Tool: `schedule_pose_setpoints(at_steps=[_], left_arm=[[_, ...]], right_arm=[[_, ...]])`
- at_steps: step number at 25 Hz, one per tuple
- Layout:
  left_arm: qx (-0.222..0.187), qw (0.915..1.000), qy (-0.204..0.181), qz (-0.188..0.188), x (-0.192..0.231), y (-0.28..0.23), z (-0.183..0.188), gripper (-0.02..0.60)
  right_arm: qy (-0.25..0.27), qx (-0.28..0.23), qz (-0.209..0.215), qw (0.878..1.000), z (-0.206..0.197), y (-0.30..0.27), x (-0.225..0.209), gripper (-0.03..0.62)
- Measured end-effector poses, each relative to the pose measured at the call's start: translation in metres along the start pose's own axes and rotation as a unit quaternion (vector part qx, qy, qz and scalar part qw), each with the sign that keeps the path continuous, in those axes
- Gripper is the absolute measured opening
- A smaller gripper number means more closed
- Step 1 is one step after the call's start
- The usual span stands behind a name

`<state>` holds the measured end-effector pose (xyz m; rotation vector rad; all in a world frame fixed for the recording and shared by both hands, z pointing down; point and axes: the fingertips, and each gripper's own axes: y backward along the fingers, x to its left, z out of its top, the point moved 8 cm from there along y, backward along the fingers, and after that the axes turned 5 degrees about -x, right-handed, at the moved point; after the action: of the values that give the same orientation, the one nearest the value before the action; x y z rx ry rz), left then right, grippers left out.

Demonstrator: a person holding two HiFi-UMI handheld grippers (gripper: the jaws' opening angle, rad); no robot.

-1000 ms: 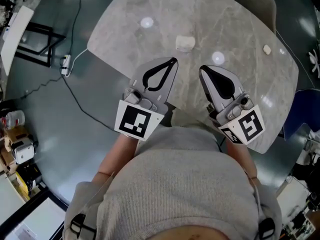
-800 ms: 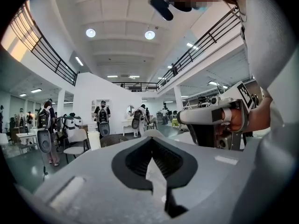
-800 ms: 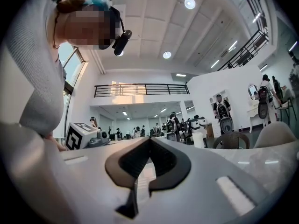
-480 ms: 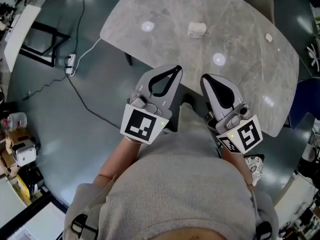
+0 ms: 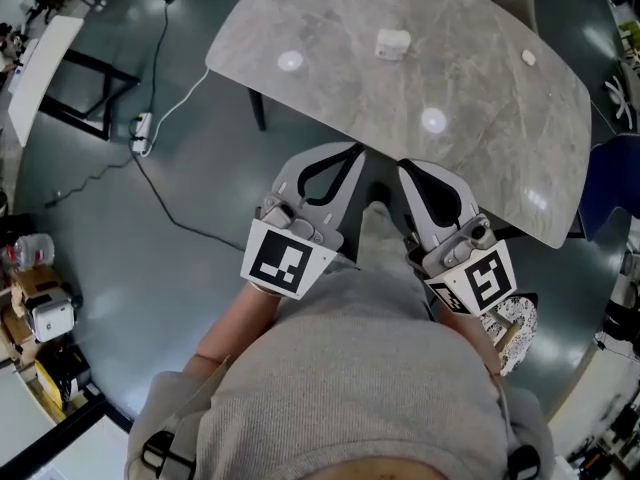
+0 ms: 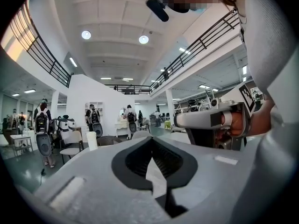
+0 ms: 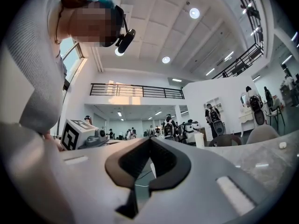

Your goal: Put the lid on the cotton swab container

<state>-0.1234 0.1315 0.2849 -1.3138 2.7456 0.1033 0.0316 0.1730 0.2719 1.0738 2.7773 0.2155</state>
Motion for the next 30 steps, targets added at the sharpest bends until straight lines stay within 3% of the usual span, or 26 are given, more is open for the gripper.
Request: schedule_pose_setpoints(at_steps=[11,30], left_arm=[[-0.007,0.9999,-0.008,-0.006,-0.004,0.016,0.004,0.000],[-0.017,0.9998,-0.005,-0.001,0.007,0.012,0.005,0.000]], right_arm=[[0.023,0.020,0.009,1.000,-0.002,0.006,0.021,0.002],[0.034,0.021,0.009,0.999,0.001,-0.005,0.018,0.002]])
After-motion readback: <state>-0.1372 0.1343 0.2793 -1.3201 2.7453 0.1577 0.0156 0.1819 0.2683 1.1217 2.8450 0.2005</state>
